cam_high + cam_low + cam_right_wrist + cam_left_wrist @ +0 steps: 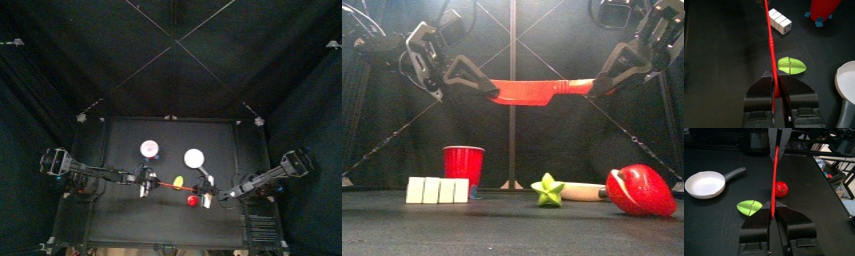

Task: Cut starfruit

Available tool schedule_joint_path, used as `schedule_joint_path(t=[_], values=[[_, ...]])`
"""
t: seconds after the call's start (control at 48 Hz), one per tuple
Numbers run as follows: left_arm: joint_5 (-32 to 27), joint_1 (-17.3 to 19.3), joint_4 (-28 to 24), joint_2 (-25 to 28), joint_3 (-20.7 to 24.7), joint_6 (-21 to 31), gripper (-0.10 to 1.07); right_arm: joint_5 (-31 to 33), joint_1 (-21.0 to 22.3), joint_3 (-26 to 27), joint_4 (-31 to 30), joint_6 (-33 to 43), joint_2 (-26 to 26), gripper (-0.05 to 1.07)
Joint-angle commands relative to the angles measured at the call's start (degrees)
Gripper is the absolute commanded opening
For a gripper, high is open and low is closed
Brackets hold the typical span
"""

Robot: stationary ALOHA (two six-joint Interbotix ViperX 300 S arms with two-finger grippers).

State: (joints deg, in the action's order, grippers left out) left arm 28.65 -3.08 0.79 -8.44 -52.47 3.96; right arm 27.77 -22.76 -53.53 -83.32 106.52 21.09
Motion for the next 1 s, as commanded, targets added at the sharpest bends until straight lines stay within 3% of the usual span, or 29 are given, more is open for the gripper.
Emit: schedule_joint_path(t=[0.0,0.146,0.417,0.979], values=[[0.4,0.2,0.0,-0.4,0.8,0.2,0.40,0.0,0.4,0.5,-0.2,0.0,0.3,0.36],[0.3,-0.1,0.0,0.2,0.8,0.2,0.34,0.0,0.8,0.5,-0.1,0.0,0.1,0.36],[0.4,0.4,0.0,1.4,0.7,0.0,0.34,0.0,1.6,0.2,0.7,-0.1,-0.1,0.36],[4.5,3.8,-3.4,10.0,4.0,-1.2,0.34,0.0,4.2,-1.1,5.3,-0.2,-1.4,0.36]])
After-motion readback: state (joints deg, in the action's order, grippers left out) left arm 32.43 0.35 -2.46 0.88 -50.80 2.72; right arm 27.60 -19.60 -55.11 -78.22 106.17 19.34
